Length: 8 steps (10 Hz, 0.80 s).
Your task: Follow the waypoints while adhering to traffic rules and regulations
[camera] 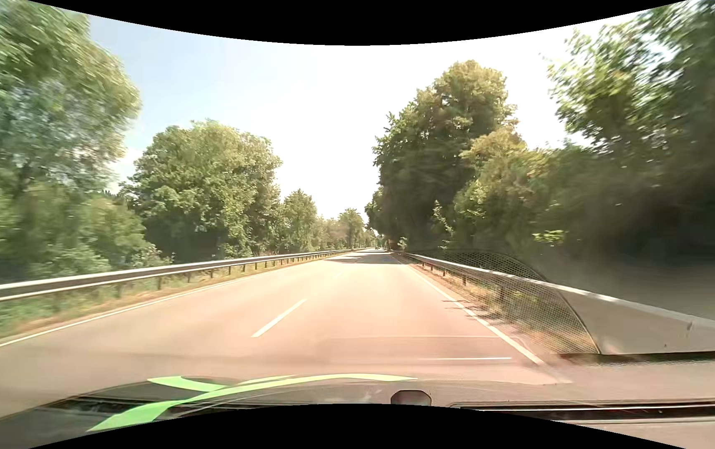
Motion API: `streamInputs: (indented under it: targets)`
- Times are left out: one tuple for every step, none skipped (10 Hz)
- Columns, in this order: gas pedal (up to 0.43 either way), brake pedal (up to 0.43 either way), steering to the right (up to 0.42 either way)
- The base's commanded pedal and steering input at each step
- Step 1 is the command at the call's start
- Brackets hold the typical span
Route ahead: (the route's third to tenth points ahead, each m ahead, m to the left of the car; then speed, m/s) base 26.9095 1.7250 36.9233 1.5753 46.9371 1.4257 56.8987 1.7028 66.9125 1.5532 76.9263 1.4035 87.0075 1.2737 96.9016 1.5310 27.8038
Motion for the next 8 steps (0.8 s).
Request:
streamInputs:
  targets:
    - [0.24,0.0,0.0]
    - [0.26,0.0,0.0]
    - [0.28,0.0,0.0]
    - [0.28,0.0,0.0]
    - [0.287,0.0,-0.001]
    - [0.287,0.0,0.0]
    - [0.287,0.0,0.0]
    - [0.287,0.0,-0.001]
